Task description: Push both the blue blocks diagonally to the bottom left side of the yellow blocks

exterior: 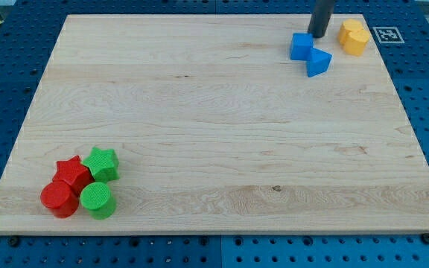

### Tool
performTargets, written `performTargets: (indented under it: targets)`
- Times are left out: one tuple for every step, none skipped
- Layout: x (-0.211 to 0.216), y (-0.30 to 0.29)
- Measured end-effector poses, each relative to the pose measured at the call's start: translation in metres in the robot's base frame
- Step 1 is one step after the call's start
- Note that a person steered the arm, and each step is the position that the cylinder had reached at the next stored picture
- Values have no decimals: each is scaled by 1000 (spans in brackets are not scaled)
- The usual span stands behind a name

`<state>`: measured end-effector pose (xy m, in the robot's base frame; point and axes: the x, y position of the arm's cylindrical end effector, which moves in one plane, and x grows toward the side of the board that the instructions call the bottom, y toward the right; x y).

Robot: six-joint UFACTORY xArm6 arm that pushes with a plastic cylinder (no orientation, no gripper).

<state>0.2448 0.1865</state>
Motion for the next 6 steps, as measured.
performTargets:
  targets:
    - [25, -21]
    - [80, -22]
    - [93, -24]
    - [56, -49]
    - [5, -85]
    - [-43, -61]
